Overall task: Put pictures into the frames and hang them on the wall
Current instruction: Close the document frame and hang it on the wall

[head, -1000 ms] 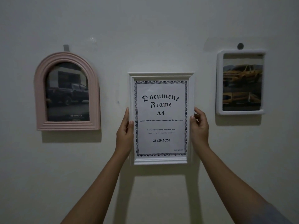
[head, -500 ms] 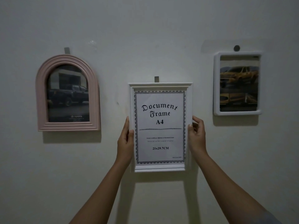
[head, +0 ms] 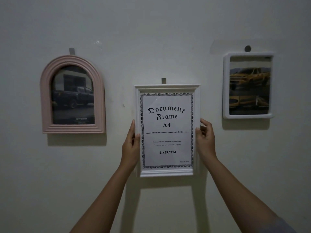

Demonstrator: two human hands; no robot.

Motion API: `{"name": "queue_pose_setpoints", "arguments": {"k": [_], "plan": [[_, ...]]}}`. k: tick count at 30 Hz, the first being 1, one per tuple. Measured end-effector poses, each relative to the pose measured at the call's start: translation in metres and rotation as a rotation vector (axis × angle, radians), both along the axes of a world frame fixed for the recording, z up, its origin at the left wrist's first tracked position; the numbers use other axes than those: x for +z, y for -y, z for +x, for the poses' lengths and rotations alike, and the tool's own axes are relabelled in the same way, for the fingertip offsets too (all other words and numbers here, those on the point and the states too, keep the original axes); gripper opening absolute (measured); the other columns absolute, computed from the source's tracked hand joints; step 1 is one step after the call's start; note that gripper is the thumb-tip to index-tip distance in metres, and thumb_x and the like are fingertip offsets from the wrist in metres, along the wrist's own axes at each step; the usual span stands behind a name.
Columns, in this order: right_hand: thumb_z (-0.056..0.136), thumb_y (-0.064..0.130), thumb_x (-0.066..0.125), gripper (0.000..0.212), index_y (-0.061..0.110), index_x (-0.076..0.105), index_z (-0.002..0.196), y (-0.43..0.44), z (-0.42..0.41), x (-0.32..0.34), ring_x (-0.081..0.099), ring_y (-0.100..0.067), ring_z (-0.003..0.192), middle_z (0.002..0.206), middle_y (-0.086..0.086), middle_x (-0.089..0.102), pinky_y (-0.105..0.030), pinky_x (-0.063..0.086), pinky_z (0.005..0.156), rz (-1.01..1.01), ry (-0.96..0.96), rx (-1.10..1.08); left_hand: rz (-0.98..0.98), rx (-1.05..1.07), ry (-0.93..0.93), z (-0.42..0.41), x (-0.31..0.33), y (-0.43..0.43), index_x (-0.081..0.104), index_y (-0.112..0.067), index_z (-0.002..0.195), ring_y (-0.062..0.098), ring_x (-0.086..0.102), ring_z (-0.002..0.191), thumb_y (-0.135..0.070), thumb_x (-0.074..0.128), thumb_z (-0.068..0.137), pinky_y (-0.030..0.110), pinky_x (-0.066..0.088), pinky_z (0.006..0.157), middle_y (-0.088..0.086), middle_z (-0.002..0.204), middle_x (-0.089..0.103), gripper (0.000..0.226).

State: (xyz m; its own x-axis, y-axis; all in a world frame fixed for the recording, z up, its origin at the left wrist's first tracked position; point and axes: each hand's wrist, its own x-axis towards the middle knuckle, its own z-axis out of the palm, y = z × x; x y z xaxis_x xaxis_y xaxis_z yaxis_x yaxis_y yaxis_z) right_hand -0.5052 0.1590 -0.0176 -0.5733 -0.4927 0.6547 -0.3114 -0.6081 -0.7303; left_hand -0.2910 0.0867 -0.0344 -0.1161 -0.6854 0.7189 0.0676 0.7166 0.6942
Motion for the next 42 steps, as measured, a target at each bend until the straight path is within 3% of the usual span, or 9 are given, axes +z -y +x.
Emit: {"name": "queue_pose_setpoints", "arguments": {"k": [4, 10, 13, 20, 24, 31, 38, 42], "plan": [[0.096, 0.013, 0.046, 0.029, 0.028, 0.049, 0.120, -0.002, -0.001, 0.001, 0.059, -0.007, 0.090, 0.098, 0.007, 0.059, -0.023, 0.051, 0.077, 0.005, 0.005, 0.025, 0.046, 0.010, 0.002, 0.001, -0.007, 0.007, 0.024, -0.034, 0.144, 0.017, 0.034, 0.136, -0.022, 0.041, 0.098, 0.046, 0.034, 0.110, -0.001, 0.150, 0.033, 0.049], [0.094, 0.012, 0.049, 0.025, 0.024, 0.049, 0.116, -0.007, -0.001, -0.004, 0.059, -0.005, 0.090, 0.103, 0.004, 0.060, -0.019, 0.049, 0.077, -0.002, 0.014, 0.089, 0.093, 0.033, -0.011, 0.004, -0.016, 0.007, 0.035, -0.028, 0.137, 0.025, 0.047, 0.125, -0.025, 0.044, 0.097, 0.050, 0.040, 0.104, 0.011, 0.134, 0.051, 0.041], [0.094, 0.014, 0.050, 0.023, 0.026, 0.049, 0.114, -0.009, -0.002, -0.009, 0.058, -0.001, 0.089, 0.099, 0.012, 0.059, -0.016, 0.048, 0.074, 0.019, -0.004, 0.078, 0.110, 0.021, -0.006, 0.008, -0.019, 0.005, 0.037, -0.028, 0.135, 0.025, 0.051, 0.121, -0.026, 0.045, 0.096, 0.049, 0.043, 0.101, 0.012, 0.130, 0.054, 0.039], [0.092, 0.014, 0.054, 0.025, 0.019, 0.053, 0.117, -0.011, -0.004, -0.017, 0.058, 0.000, 0.090, 0.097, 0.010, 0.060, -0.017, 0.049, 0.078, 0.029, -0.020, 0.014, 0.102, 0.047, -0.021, 0.007, -0.032, -0.002, 0.043, -0.026, 0.129, 0.017, 0.059, 0.103, -0.022, 0.048, 0.095, 0.040, 0.049, 0.094, 0.011, 0.116, 0.058, 0.035], [0.091, 0.010, 0.056, 0.024, 0.016, 0.054, 0.113, -0.012, -0.008, -0.022, 0.056, 0.001, 0.086, 0.093, 0.012, 0.058, -0.004, 0.046, 0.072, 0.030, -0.023, 0.001, 0.121, 0.076, -0.031, 0.009, -0.043, -0.002, 0.045, -0.027, 0.127, 0.023, 0.057, 0.099, -0.022, 0.051, 0.093, 0.046, 0.047, 0.094, 0.011, 0.111, 0.057, 0.035], [0.088, 0.005, 0.057, 0.025, 0.016, 0.055, 0.111, -0.016, -0.013, -0.033, 0.057, -0.015, 0.095, 0.107, -0.007, 0.059, -0.028, 0.049, 0.086, 0.060, -0.045, -0.034, 0.065, 0.201, -0.050, -0.001, -0.056, -0.015, 0.044, -0.019, 0.134, 0.021, 0.053, 0.115, -0.018, 0.051, 0.094, 0.035, 0.047, 0.098, 0.003, 0.118, 0.046, 0.040], [0.086, 0.003, 0.058, 0.028, 0.012, 0.056, 0.113, -0.020, -0.019, -0.035, 0.056, -0.012, 0.090, 0.111, -0.010, 0.059, -0.023, 0.048, 0.084, 0.074, -0.075, -0.096, 0.033, 0.247, -0.030, -0.007, -0.059, -0.021, 0.043, -0.022, 0.135, 0.019, 0.053, 0.112, -0.014, 0.053, 0.093, 0.037, 0.045, 0.100, -0.001, 0.116, 0.043, 0.044], [0.087, 0.004, 0.058, 0.028, 0.013, 0.056, 0.113, -0.022, -0.021, -0.038, 0.055, -0.005, 0.088, 0.111, -0.008, 0.058, -0.014, 0.046, 0.080, 0.088, -0.072, -0.103, 0.031, 0.236, -0.027, -0.009, -0.057, -0.024, 0.045, -0.023, 0.132, 0.014, 0.054, 0.106, -0.010, 0.052, 0.093, 0.030, 0.045, 0.097, 0.000, 0.113, 0.045, 0.042]]}}
